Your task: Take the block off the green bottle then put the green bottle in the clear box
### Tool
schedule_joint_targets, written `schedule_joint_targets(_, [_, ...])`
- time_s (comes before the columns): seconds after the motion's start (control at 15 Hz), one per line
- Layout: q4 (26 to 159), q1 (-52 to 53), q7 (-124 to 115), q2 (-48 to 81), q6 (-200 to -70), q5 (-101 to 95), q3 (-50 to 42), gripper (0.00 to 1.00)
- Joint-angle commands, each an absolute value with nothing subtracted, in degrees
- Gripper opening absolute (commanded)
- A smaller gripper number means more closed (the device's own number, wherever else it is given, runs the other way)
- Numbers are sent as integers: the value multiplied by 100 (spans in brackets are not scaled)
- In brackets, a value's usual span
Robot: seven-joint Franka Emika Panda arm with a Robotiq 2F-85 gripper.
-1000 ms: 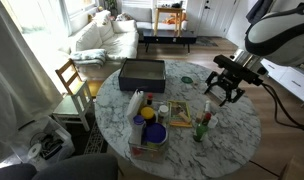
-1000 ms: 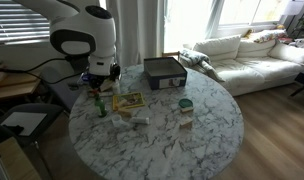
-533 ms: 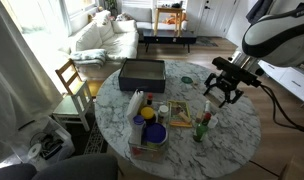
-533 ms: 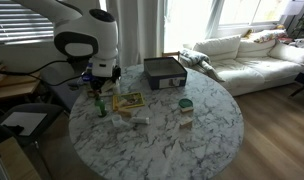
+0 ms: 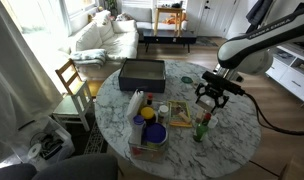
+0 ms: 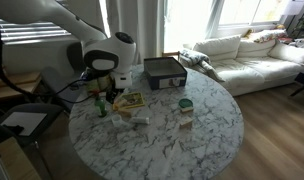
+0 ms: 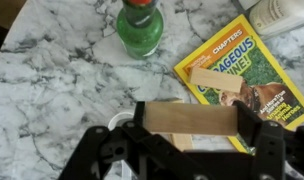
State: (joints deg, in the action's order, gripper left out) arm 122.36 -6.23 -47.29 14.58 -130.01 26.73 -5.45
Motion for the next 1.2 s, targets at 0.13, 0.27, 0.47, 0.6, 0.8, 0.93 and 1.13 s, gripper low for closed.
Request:
schedule_joint_targets(0.13, [11416,-636,-4418,2383,-12438,2132,-724,60])
schedule_joint_targets(0.27, [11248,-639,-4395,2556,-12265,2058,-741,60])
schedule_joint_targets(0.47, [10998,-668,-4357,2766,-12019,2084,-739,60])
schedule_joint_targets(0.6, [10859,-683,-4325,2869,-11874,2120,-731,60])
schedule_joint_targets(0.8, [10692,-710,-4279,3031,-11811,2193,-712,60])
schedule_joint_targets(0.93, [10622,-738,-4213,3141,-11859,2235,-707,60])
schedule_joint_targets(1.13, [10546,-810,-4089,3268,-11870,2342,-685,60])
